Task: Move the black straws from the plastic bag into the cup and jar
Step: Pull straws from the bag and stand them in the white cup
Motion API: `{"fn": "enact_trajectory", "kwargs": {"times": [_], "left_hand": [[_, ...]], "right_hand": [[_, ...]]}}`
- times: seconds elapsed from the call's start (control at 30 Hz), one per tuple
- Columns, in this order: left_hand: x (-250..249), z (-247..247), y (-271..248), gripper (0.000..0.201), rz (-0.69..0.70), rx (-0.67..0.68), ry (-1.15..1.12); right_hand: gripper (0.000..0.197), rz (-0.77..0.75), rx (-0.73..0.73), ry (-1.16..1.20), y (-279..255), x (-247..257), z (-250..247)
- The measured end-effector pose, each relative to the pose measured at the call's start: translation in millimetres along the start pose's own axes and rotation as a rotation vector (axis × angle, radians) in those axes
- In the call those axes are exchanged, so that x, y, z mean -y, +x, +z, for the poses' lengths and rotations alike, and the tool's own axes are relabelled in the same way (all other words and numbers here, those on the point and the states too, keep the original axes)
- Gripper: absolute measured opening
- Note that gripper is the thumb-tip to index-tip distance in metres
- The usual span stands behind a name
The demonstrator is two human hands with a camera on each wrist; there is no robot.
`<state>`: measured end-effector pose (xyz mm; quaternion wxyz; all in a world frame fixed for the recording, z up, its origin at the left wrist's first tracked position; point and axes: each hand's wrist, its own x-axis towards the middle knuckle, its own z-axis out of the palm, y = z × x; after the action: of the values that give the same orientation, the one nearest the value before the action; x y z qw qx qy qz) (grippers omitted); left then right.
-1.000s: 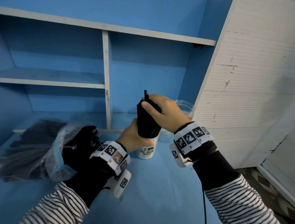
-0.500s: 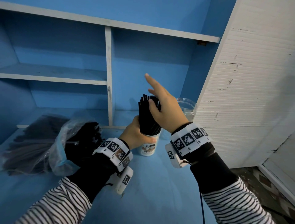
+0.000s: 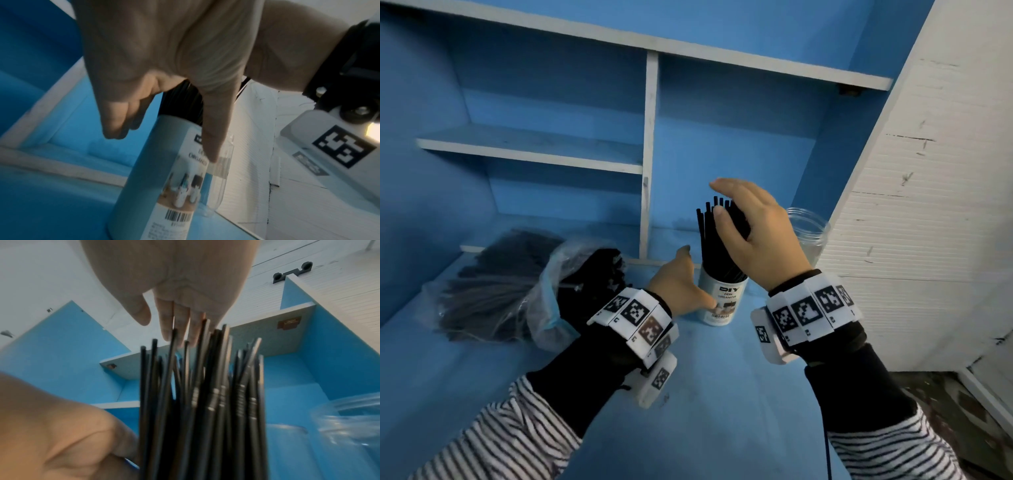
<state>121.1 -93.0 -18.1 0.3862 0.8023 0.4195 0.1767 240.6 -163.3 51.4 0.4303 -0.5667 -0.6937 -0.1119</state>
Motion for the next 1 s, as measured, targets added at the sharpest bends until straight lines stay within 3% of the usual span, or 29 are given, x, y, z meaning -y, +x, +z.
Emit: {"fn": "enact_trajectory", "kwargs": {"times": [0.1, 0.17, 0.27, 0.37, 0.53, 0.7, 0.9, 1.0], "left_hand": [[5.0, -19.7, -26.3, 0.052, 0.084, -0.166, 0.01], [10.5, -38.8, -46.1, 0.029, 0.174, -0.291, -0.043], [20.9, -72.4, -70.5, 0.02, 0.278, -0.499, 0.011], [42.8, -102.1, -79.1, 0.027, 0.22, -0.635, 0.101], [82.9, -122.4, -76.5, 0.027, 0.048, -0.478, 0.108], [103.3, -123.9, -77.9, 0.036, 0.018, -0.396, 0.094], [105.0, -128.6, -79.2, 0.034, -0.011, -0.471, -0.001], [103.5, -130.0, -78.6, 0.036, -0.005, -0.498, -0.064]], "right_hand": [[0.022, -0.065, -0.146, 0.112, -6.4, 19.1, 7.2], [0.019, -0.059, -0.137, 0.232, -11.5, 30.9, 19.2], [0.015, -0.003, 0.002, 0.372, -19.6, 41.2, 44.8], [0.014, 0.056, 0.203, 0.394, -25.5, 47.4, 73.3], [0.018, 0.091, 0.465, 0.352, -27.1, 63.9, 114.8], [0.049, 0.039, 0.739, 0.174, -27.6, 74.5, 138.4], [0.043, 0.02, 0.734, 0.119, -26.5, 70.3, 151.4], [0.051, -0.007, 0.702, 0.136, -26.2, 71.1, 151.9]]}}
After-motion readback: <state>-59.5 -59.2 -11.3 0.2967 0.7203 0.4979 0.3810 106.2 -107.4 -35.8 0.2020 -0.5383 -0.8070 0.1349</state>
